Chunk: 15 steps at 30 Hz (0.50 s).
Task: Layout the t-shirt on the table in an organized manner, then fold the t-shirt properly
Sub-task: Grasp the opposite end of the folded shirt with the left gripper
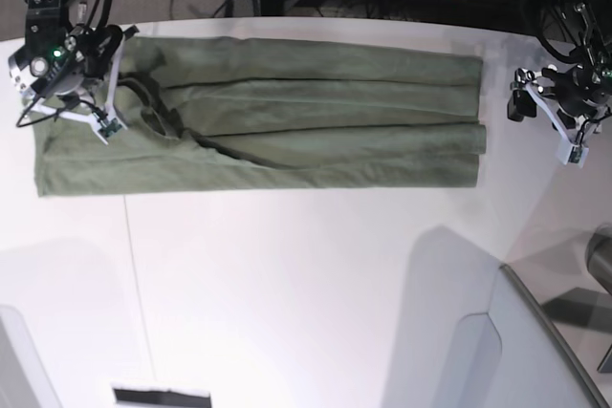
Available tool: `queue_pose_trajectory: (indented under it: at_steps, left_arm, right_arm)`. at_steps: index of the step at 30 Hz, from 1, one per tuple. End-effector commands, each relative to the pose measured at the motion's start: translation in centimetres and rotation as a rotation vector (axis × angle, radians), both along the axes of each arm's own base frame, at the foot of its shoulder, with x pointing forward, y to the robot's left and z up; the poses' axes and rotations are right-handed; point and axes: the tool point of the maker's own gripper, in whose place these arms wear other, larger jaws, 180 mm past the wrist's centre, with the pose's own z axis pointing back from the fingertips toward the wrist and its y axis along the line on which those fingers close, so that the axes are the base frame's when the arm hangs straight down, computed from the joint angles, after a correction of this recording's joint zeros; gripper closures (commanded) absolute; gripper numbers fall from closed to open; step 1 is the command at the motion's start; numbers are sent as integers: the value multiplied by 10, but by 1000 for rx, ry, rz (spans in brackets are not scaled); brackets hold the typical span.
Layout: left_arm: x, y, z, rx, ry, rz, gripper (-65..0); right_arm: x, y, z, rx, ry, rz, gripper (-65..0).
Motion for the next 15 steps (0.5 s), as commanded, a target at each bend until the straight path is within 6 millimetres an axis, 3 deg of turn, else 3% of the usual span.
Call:
queue_pose_trajectory:
  at_steps: [1, 3, 6, 9, 12, 15]
  left_arm:
    - [10, 7, 14, 20, -41, -10, -508]
    - [10, 7, 13, 18, -41, -10, -508]
    - [4, 6, 10, 18, -28, -10, -508]
    - [-16, 14, -3, 16, 20, 8, -508]
    - [-29, 20, -16, -18, 11, 31, -507]
    - [-38, 25, -26, -43, 15, 56, -507]
  right_arm:
    - [8, -3, 7, -7, -33, -1, -47]
    - [15, -1, 11, -3, -54, 1, -48]
    - [43, 13, 21, 43, -146, 20, -44]
    - [74, 28, 28, 100, -219, 18, -44]
    - [99, 39, 16, 130, -194, 28, -44]
    - [110, 52, -2, 149, -134, 56, -42]
